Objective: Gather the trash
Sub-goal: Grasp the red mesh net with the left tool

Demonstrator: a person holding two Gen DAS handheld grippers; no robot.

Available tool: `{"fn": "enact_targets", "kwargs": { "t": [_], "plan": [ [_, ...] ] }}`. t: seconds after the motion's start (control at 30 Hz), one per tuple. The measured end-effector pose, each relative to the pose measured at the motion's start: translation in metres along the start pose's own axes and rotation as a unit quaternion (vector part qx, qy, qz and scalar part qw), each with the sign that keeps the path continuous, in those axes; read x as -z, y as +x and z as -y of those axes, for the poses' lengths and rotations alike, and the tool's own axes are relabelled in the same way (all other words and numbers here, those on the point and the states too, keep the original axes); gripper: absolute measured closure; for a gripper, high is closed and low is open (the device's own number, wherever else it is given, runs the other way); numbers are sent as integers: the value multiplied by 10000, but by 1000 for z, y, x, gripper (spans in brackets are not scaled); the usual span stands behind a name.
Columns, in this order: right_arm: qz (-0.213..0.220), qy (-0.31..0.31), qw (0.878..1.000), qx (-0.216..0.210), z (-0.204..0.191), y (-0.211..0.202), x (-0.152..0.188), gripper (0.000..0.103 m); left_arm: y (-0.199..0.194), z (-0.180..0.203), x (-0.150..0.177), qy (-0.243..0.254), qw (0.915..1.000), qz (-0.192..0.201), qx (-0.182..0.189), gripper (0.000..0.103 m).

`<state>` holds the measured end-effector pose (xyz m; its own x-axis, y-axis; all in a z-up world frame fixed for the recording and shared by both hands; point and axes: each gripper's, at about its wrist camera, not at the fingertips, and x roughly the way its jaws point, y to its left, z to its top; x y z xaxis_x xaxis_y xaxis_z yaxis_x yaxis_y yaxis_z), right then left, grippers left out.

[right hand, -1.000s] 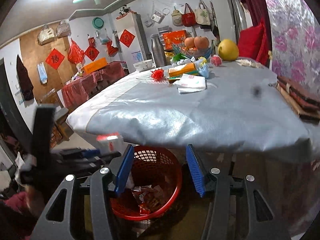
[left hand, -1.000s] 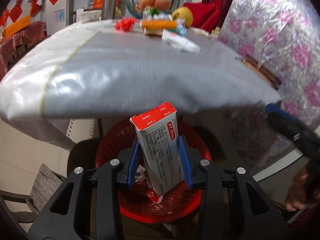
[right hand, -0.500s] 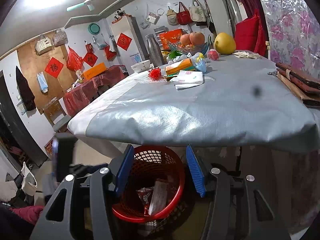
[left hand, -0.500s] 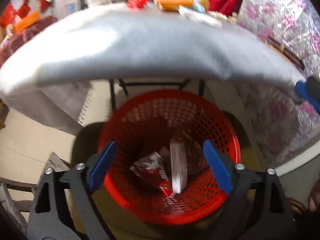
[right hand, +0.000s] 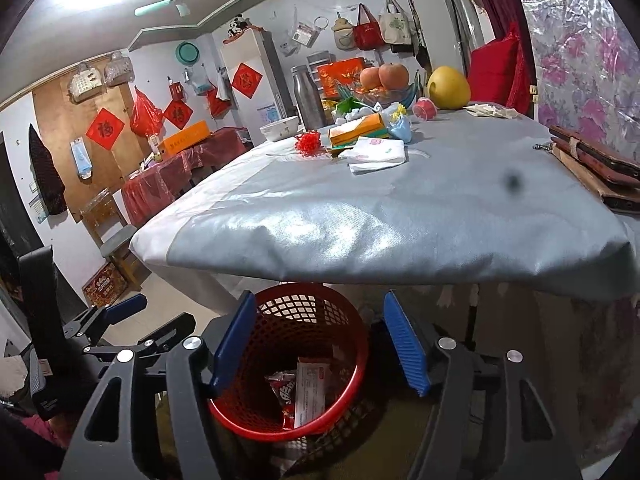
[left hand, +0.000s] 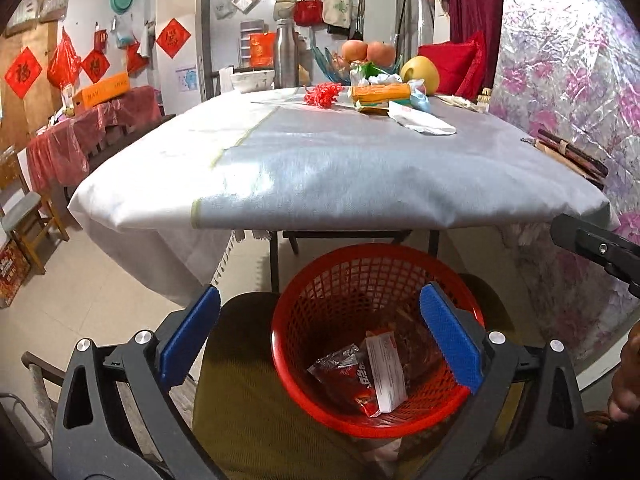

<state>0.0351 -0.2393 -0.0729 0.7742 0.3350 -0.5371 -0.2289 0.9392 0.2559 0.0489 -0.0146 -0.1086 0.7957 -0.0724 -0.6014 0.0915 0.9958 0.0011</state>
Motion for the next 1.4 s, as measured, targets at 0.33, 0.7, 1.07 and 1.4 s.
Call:
{"fn": "enact_targets", "kwargs": {
  "t": [0.33,0.7,1.07,1.4],
  "plan": [
    [75,88,9999,8,6,-1,-1,33,3,-4,2,-77,10000,-10,27,7],
    [346,165,9989,283,21,-4,-18,28,8,-6,-20,-31,9999,161,-15,7],
    [561,316,9975,289,43,20,-59,25,43,-18,-117,32,9993,334,138,7],
    [437,534,9967,435,64,34,-55,22,174,-30,-253,-524,9969,-90,579,7]
  ]
}}
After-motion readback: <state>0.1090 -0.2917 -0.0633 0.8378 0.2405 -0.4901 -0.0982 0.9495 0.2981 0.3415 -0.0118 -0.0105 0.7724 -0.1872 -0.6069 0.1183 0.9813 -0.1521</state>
